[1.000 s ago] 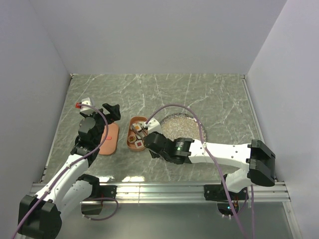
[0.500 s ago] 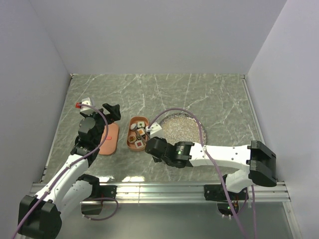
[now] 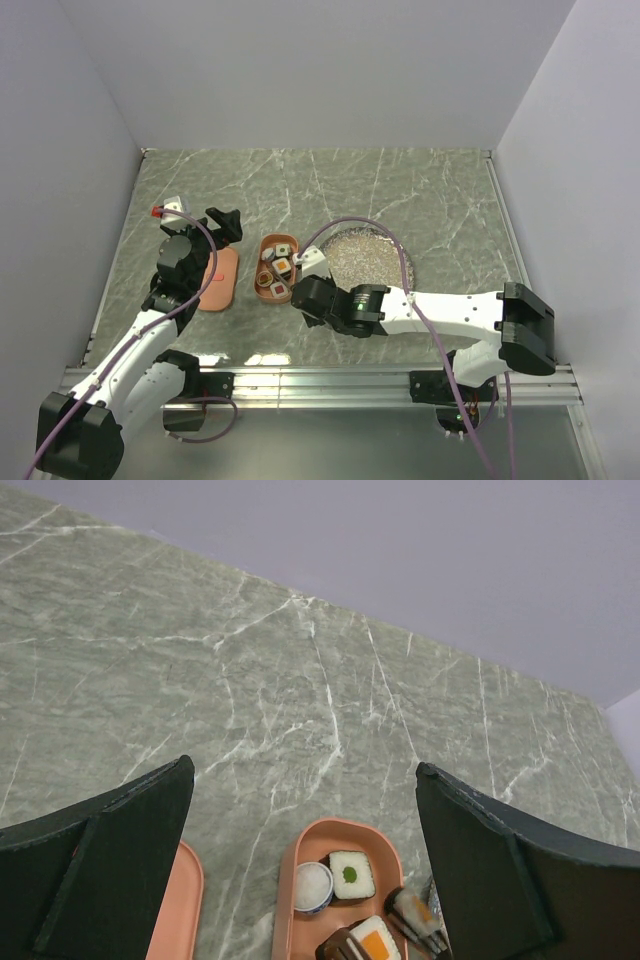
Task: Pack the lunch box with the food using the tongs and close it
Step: Place the food into the lunch box, then put down the clamp
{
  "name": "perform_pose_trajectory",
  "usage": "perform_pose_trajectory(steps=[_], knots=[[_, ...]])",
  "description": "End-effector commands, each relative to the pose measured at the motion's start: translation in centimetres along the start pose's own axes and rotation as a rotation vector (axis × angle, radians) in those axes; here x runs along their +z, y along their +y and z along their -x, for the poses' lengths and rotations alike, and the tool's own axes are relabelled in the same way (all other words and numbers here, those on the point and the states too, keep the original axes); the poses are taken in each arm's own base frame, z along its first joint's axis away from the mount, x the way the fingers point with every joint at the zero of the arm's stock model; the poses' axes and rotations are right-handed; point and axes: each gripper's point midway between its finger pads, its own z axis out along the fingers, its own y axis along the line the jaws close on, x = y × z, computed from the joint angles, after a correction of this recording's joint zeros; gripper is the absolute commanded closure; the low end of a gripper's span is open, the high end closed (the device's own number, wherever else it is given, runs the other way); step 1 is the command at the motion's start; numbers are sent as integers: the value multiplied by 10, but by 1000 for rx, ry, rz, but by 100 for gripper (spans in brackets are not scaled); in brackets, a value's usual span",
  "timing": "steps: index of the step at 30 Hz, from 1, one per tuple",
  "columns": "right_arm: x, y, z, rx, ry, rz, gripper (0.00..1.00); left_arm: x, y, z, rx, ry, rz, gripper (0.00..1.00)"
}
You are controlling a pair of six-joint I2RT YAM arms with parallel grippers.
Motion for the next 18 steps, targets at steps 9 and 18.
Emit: perform_pose_trajectory(steps=[9, 18], knots=[[-14, 7, 51, -10, -128, -2, 48, 0, -9, 17, -13, -56, -33, 1], [-10, -5, 75, -14, -160, -12, 55, 2, -7, 16, -11, -53, -25, 1]])
